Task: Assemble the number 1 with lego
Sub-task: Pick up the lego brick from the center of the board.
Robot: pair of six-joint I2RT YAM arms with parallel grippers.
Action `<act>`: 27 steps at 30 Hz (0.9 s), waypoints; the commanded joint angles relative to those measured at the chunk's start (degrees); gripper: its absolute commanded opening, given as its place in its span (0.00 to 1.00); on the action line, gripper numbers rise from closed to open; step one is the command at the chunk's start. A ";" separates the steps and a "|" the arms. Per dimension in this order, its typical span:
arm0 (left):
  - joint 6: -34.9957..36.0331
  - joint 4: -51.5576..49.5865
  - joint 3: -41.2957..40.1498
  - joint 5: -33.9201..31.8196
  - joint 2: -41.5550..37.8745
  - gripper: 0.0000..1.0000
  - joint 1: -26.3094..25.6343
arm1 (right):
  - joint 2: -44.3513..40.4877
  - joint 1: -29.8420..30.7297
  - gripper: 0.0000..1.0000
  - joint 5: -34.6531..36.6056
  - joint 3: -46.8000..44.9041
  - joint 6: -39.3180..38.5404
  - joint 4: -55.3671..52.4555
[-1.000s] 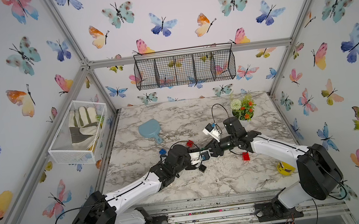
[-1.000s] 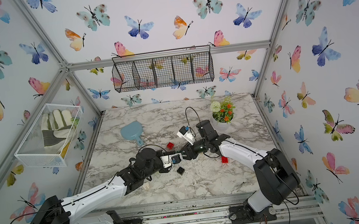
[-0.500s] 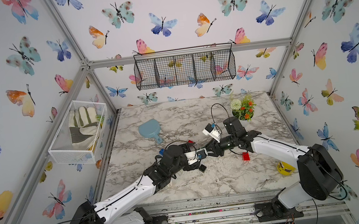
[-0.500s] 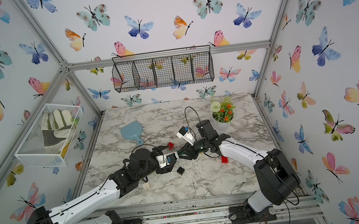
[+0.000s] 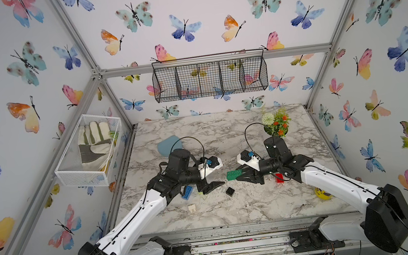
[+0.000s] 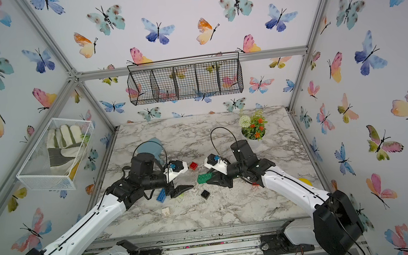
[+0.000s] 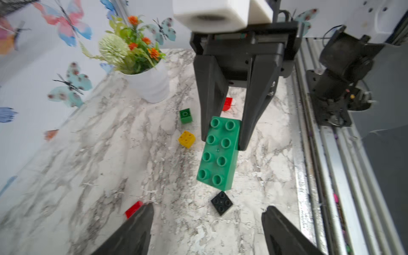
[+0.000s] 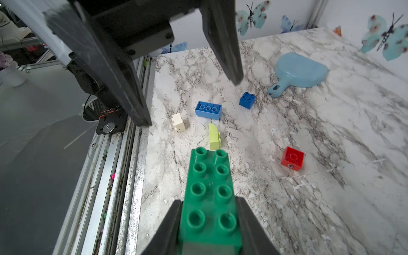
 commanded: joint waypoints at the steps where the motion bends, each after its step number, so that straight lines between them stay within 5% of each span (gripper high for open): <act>1: 1.57 -4.54 1.64 9.46 2.03 0.82 0.22 | 0.05 1.04 0.02 -2.03 0.80 -8.34 -1.51; 27: 6.58 -1.87 4.04 3.28 7.68 0.34 -0.23 | 3.50 2.21 0.02 -7.00 2.36 -2.80 7.02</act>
